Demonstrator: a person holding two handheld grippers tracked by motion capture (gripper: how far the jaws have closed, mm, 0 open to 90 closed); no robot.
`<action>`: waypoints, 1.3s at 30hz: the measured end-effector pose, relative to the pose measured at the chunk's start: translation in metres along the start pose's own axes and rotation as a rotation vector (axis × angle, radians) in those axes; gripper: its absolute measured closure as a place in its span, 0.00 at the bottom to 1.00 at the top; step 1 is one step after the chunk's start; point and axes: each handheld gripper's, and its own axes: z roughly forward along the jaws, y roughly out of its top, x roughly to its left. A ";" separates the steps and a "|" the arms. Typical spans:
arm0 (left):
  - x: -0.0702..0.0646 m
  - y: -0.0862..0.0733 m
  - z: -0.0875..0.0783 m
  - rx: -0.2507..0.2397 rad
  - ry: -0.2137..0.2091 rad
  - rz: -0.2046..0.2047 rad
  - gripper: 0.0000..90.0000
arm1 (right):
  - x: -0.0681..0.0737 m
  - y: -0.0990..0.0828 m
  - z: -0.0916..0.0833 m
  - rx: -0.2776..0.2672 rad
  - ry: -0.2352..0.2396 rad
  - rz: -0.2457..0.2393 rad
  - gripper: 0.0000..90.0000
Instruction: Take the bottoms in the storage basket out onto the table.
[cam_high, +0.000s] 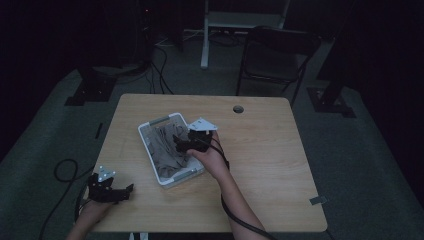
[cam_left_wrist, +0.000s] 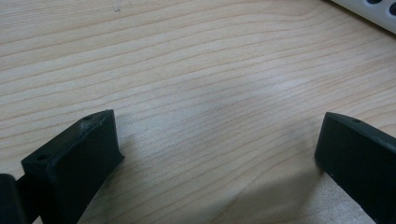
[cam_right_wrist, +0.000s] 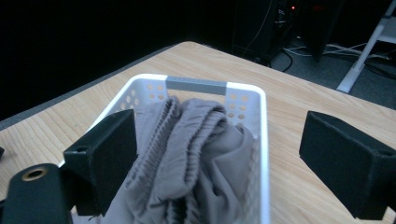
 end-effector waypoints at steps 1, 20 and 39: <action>0.000 0.000 0.000 0.000 0.000 0.000 0.00 | 0.003 0.000 0.003 0.001 0.002 -0.003 0.12; 0.000 0.000 0.000 0.001 -0.001 -0.001 0.00 | 0.023 -0.004 0.043 0.027 -0.004 -0.001 0.12; 0.000 0.000 0.000 0.000 -0.001 -0.001 0.00 | 0.036 -0.022 0.078 0.082 0.003 0.018 0.12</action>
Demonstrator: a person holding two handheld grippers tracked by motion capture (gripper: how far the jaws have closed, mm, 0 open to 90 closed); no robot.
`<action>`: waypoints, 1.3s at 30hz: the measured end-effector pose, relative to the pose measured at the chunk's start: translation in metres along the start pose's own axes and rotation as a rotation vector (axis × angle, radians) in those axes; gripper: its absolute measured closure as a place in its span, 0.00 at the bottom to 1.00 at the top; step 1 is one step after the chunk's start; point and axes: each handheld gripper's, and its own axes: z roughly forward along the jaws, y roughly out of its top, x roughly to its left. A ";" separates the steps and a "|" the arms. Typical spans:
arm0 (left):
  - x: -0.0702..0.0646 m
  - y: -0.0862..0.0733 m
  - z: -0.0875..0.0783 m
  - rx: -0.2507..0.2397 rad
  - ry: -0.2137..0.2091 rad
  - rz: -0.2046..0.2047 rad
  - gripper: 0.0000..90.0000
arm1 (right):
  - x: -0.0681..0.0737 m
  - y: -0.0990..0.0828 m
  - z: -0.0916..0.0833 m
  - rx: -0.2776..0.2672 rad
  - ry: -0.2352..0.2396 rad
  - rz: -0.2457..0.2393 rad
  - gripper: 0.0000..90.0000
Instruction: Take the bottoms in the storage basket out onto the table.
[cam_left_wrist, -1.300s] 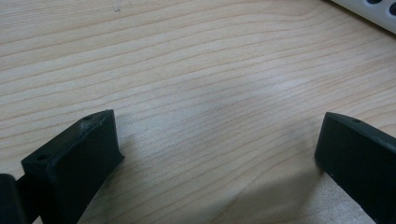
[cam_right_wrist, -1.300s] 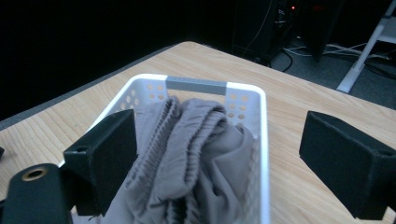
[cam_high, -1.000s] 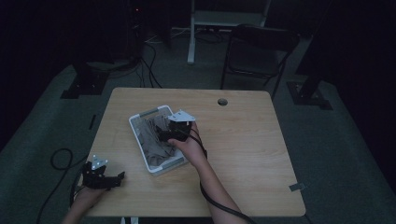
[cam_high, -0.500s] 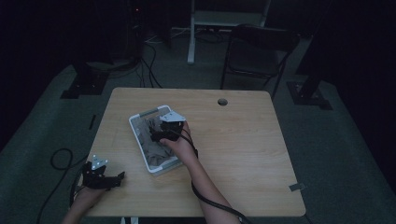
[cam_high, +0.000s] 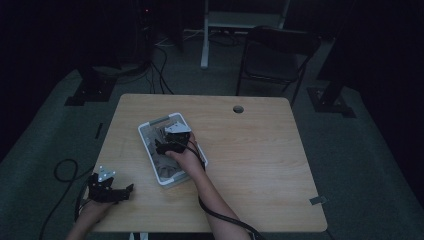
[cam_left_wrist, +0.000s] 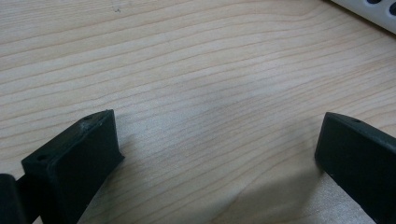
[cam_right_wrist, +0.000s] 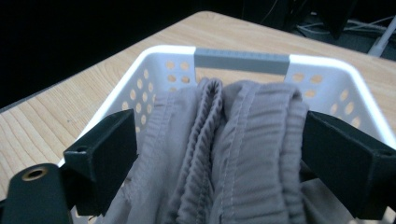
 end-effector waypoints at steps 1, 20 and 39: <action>0.000 0.000 0.000 0.000 0.000 0.000 0.00 | 0.000 0.000 0.000 0.000 0.000 0.000 0.12; 0.000 0.000 0.000 -0.002 0.001 0.000 0.00 | 0.006 -0.013 0.021 0.115 0.005 -0.018 0.12; 0.000 0.000 0.000 -0.001 0.000 0.000 0.00 | 0.011 -0.022 0.033 0.270 -0.011 -0.060 0.12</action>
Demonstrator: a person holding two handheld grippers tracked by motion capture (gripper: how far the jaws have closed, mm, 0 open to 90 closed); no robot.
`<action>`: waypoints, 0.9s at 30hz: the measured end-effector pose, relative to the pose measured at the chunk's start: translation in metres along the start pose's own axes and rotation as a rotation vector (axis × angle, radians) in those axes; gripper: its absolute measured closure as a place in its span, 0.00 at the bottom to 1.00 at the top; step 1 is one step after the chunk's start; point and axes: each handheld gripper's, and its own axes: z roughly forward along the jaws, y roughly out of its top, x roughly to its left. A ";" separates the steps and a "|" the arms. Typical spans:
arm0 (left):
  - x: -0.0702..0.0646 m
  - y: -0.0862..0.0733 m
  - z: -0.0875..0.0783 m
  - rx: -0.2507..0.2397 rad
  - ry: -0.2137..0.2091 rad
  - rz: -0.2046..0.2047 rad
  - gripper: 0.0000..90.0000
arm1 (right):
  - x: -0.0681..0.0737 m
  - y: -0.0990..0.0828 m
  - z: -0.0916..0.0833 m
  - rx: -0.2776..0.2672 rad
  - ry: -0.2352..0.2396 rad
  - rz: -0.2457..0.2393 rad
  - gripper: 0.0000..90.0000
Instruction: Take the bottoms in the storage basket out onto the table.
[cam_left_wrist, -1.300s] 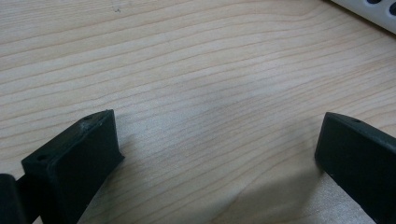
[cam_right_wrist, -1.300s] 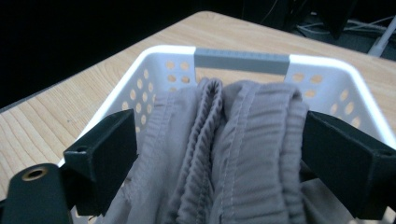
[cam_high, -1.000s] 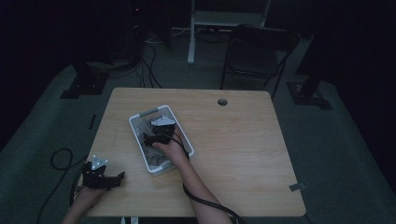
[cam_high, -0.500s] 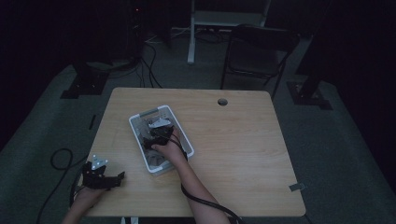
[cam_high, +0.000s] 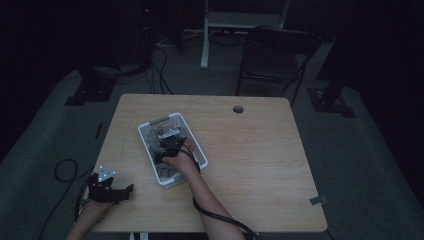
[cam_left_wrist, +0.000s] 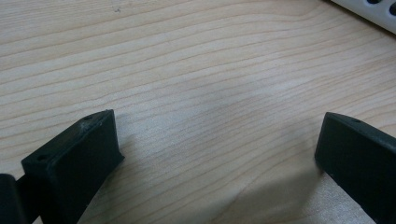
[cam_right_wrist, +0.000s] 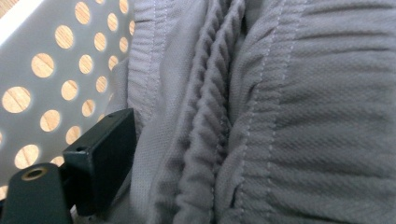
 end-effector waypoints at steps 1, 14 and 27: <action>0.000 0.000 0.000 0.000 0.000 0.000 0.00 | 0.001 0.000 0.000 -0.002 -0.004 -0.003 0.12; 0.000 0.000 0.000 0.001 0.000 0.000 0.00 | -0.001 -0.005 -0.002 -0.091 0.093 0.019 0.68; 0.000 0.000 0.000 0.001 0.000 -0.001 0.00 | -0.009 0.003 -0.025 -0.185 0.111 0.072 0.73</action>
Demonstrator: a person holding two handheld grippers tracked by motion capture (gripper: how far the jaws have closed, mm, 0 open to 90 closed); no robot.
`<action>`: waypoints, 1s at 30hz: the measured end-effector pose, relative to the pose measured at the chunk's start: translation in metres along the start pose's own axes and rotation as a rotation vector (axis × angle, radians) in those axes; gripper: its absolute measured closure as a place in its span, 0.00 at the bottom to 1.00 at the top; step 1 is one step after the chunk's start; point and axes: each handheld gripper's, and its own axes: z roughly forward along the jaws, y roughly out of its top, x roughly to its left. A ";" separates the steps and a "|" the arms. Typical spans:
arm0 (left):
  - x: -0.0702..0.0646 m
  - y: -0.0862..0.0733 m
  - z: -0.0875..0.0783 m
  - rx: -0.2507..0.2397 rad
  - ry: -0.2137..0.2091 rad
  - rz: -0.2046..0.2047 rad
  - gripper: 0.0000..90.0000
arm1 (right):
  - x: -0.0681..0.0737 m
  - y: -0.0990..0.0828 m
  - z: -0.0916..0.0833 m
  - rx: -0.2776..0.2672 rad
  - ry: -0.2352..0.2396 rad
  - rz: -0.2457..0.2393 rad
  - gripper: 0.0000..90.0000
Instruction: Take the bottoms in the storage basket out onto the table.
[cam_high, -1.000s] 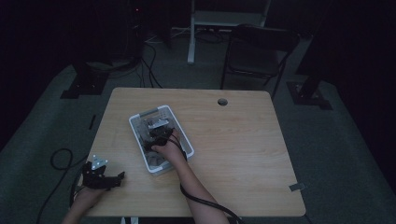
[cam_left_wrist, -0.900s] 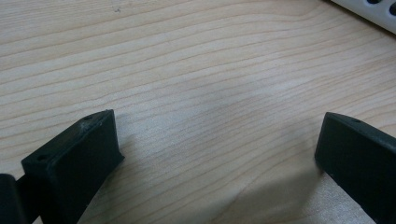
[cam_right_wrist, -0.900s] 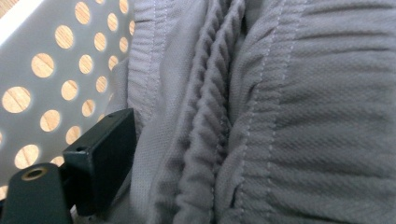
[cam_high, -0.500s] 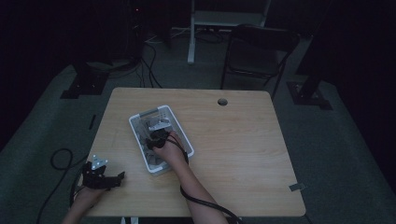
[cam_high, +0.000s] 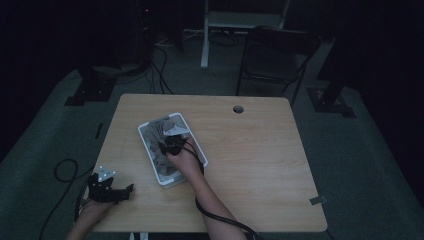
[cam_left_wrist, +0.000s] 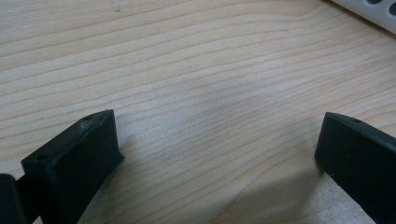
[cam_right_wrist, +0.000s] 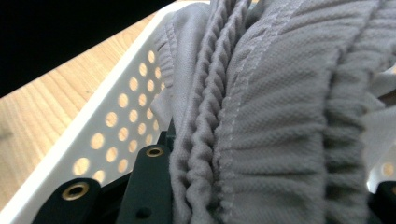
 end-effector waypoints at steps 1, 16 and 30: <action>0.000 0.000 0.000 0.000 0.000 0.000 0.00 | 0.000 0.000 0.000 0.000 0.000 0.000 0.73; 0.000 0.000 0.000 0.000 -0.001 -0.001 0.00 | -0.004 0.016 -0.025 -0.076 0.006 0.029 0.73; 0.000 0.000 0.000 0.002 -0.001 0.001 0.00 | -0.008 0.027 -0.044 -0.118 0.008 0.035 0.73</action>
